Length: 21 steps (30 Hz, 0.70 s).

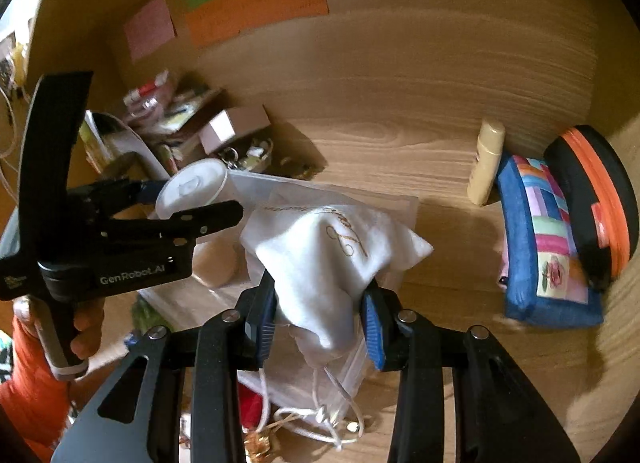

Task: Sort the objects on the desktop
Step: 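Carry the pouch and lid into the clear box and release both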

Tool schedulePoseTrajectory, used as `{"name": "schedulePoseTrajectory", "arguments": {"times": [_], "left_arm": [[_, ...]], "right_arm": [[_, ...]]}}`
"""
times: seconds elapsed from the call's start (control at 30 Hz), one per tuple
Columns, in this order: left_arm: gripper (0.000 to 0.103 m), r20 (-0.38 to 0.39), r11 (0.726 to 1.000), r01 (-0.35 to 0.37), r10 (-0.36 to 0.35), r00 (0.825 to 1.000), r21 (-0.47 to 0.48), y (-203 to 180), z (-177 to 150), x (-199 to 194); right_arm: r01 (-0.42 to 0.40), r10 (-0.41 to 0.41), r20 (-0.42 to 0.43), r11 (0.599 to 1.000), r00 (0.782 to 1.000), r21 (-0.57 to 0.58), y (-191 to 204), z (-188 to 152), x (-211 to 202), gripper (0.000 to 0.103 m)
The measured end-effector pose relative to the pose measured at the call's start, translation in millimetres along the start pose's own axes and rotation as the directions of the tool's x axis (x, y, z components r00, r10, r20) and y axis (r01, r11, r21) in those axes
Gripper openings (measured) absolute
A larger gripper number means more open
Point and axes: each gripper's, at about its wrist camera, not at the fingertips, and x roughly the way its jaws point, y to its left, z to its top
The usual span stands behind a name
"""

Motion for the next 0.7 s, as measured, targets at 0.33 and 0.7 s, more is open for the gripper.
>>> {"name": "schedulePoseTrajectory", "arguments": {"times": [0.33, 0.7], "left_arm": [[0.065, -0.029, 0.999, 0.011, -0.010, 1.000, 0.051, -8, 1, 28], [0.065, -0.056, 0.998, 0.050, -0.049, 0.997, 0.031, -3, 3, 34]], "right_arm": [[0.067, -0.070, -0.027, 0.994, 0.997, -0.083, 4, 4, 18, 0.034], [0.097, -0.105, -0.057, 0.988, 0.993, -0.120, 6, 2, 25, 0.037]]}}
